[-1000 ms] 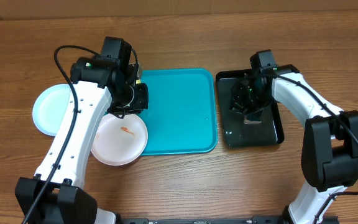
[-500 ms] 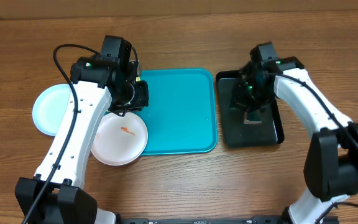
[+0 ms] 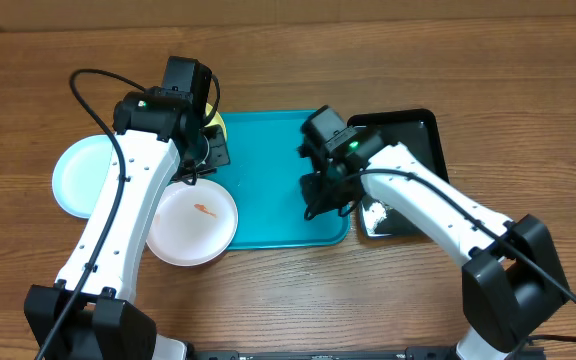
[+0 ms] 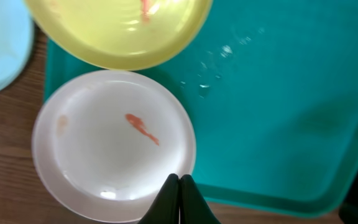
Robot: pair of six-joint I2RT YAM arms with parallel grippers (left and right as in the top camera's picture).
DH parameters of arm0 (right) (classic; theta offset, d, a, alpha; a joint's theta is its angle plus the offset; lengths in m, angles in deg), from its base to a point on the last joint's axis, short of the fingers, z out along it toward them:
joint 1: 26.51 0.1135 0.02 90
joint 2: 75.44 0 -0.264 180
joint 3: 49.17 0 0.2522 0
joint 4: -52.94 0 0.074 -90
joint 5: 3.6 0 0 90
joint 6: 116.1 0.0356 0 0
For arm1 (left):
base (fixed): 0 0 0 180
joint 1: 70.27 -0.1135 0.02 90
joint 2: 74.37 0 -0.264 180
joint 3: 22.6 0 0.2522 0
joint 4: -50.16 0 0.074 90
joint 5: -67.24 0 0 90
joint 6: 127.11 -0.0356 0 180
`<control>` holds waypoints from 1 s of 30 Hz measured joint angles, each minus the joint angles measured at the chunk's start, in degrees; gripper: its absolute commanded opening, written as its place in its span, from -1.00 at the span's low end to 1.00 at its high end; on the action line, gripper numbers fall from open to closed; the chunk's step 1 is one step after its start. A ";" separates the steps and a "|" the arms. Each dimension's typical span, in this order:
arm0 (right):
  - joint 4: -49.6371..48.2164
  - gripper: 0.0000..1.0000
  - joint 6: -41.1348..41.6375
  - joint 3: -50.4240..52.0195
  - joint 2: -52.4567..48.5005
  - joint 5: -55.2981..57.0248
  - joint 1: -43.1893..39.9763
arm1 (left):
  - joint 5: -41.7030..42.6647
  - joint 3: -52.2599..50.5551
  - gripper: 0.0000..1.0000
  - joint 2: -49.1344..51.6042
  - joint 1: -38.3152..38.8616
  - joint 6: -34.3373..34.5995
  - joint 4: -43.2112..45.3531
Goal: Clean dirty plates on tray and stack at the side
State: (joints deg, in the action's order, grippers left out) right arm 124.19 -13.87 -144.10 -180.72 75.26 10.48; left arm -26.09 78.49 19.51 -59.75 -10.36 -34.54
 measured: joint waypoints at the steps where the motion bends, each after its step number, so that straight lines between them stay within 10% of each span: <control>1: -0.63 -0.93 0.37 0.00 0.00 0.44 0.57 | -1.03 0.00 -0.91 0.00 0.00 0.42 0.07; 15: -6.25 -0.93 23.08 4.00 -1.99 20.61 3.65 | -5.11 0.00 -0.90 0.00 0.00 2.10 0.50; 30: -12.74 -0.93 24.72 4.04 -10.10 38.47 11.06 | -5.11 0.00 -0.89 0.00 0.00 2.10 0.50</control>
State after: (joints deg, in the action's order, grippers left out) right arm 111.45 10.85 -140.06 -190.81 113.73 21.54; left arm -31.21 78.49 19.51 -59.75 -8.27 -34.04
